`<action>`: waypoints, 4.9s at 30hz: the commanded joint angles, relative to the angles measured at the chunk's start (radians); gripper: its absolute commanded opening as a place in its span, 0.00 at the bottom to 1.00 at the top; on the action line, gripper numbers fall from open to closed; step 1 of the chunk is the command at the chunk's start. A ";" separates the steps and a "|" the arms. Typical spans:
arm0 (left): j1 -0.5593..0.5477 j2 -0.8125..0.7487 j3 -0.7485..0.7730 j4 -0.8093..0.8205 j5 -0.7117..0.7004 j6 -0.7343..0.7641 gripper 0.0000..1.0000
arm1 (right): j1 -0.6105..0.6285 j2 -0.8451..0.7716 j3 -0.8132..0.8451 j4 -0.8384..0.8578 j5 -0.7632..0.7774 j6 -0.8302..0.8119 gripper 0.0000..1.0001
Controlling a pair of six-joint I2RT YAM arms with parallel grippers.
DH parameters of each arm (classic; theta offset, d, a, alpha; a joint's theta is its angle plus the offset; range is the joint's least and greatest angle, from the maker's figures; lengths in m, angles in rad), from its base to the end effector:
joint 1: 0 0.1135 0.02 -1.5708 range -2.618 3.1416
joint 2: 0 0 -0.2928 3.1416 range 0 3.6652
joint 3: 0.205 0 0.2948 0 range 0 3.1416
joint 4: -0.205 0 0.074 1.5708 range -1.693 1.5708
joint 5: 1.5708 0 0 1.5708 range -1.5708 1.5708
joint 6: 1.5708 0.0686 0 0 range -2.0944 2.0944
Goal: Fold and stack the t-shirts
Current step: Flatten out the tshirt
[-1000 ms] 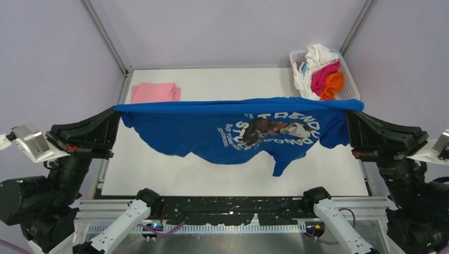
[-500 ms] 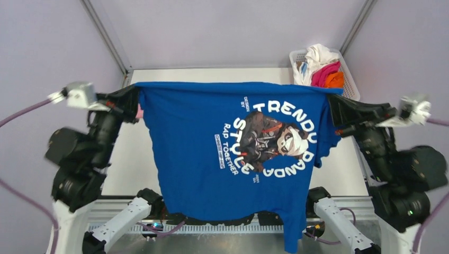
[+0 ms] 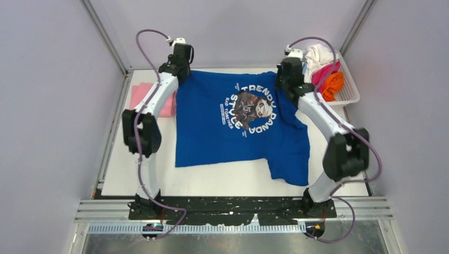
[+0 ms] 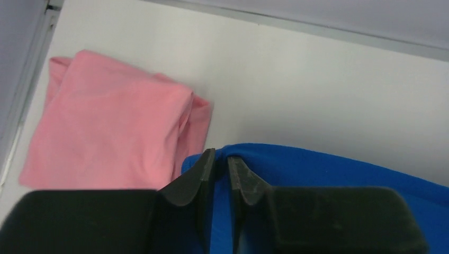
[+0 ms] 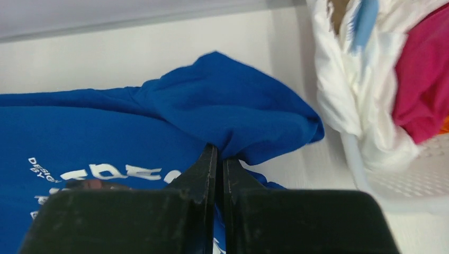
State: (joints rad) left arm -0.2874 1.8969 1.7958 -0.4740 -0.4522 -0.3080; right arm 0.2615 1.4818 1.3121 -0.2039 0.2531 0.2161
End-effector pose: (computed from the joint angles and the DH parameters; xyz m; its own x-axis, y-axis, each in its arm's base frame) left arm 0.5080 -0.1189 0.3476 -0.4678 -0.1461 -0.8717 -0.2502 0.9678 -0.0279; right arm 0.4095 0.0918 0.3643 -0.3497 0.1213 -0.9290 0.0511 0.9926 0.1104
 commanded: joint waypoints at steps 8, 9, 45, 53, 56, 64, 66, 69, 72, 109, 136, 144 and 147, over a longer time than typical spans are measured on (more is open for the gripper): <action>0.019 0.336 0.528 -0.131 0.073 -0.037 1.00 | -0.045 0.615 0.613 -0.091 0.055 0.092 1.00; 0.019 0.302 0.492 -0.113 0.086 -0.035 1.00 | -0.046 0.612 0.615 -0.098 0.049 0.090 0.98; -0.129 -0.714 -1.185 -0.039 0.274 -0.715 0.71 | -0.183 -0.878 -0.812 -0.098 -0.045 0.327 0.95; -0.129 -0.611 -1.116 -0.136 0.153 -0.809 0.64 | -0.183 -0.849 -0.802 -0.120 -0.004 0.315 0.95; -0.128 -0.557 -1.099 -0.119 0.163 -0.818 0.60 | -0.184 -0.844 -0.800 -0.121 0.002 0.313 0.95; -0.128 -0.413 -1.019 -0.147 0.152 -0.814 0.48 | -0.183 -0.839 -0.796 -0.128 0.016 0.307 0.96; -0.128 -0.390 -0.999 -0.158 0.142 -0.814 0.44 | -0.184 -0.841 -0.795 -0.130 0.019 0.305 0.95; -0.128 -0.371 -0.981 -0.156 0.140 -0.807 0.30 | -0.184 -0.840 -0.795 -0.130 0.026 0.303 0.95; -0.128 -0.365 -0.980 -0.140 0.150 -0.798 0.07 | -0.183 -0.831 -0.795 -0.128 0.031 0.300 0.95; -0.023 -0.525 -1.051 0.008 0.159 -0.556 0.00 | 0.252 -0.591 -0.766 -0.644 0.022 0.648 0.99; -0.022 -0.531 -1.044 -0.004 0.137 -0.538 0.00 | 0.216 -0.622 -0.908 -0.521 -0.012 0.682 0.63; -0.022 -0.527 -1.038 -0.009 0.136 -0.537 0.00 | 0.217 -0.588 -0.898 -0.499 -0.008 0.657 0.49; -0.022 -0.531 -1.039 -0.012 0.133 -0.536 0.00 | 0.217 -0.565 -0.887 -0.482 -0.002 0.639 0.39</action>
State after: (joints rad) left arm -0.3130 1.3972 0.7425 -0.4889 -0.2886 -0.8551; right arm 0.4805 0.8864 0.4133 -0.7357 0.2531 0.8726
